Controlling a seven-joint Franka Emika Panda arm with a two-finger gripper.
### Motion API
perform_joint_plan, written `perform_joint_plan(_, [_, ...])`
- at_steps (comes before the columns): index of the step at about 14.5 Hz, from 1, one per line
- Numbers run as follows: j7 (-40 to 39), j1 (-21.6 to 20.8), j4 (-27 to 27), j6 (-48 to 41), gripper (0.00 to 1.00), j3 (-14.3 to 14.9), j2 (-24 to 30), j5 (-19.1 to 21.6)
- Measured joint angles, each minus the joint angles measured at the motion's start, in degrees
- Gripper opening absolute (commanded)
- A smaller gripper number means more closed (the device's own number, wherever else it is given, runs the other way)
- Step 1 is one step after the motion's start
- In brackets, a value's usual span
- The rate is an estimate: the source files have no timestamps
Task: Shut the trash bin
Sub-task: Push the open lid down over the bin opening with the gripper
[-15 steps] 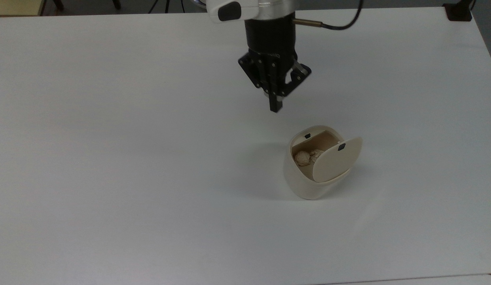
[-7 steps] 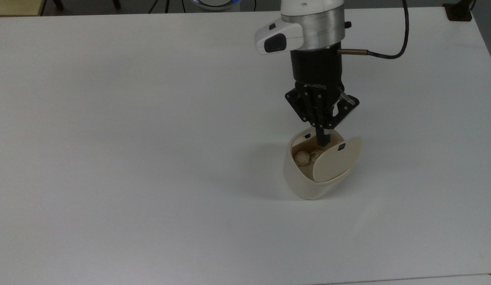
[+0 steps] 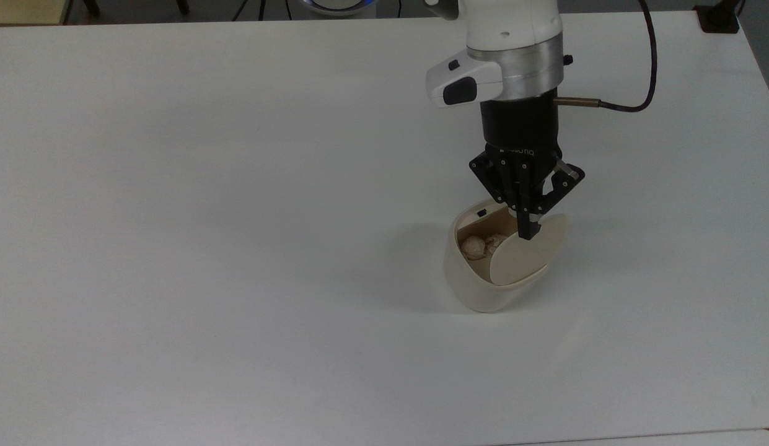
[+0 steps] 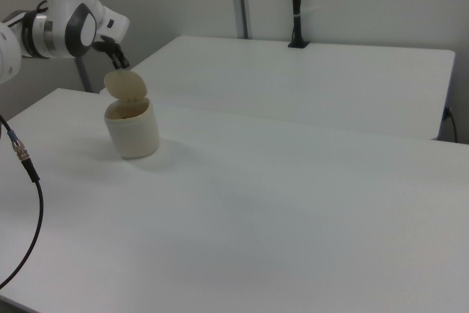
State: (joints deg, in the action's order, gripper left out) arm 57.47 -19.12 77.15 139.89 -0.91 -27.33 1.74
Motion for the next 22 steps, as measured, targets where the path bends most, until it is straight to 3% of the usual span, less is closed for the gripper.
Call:
perform_joint_plan(15, [0.0,-0.2,0.0,0.0,0.00,0.1,-0.8,-0.2])
perform_joint_plan(22, [-0.3,-0.3,2.6,0.0,0.00,0.1,-0.6,-1.9])
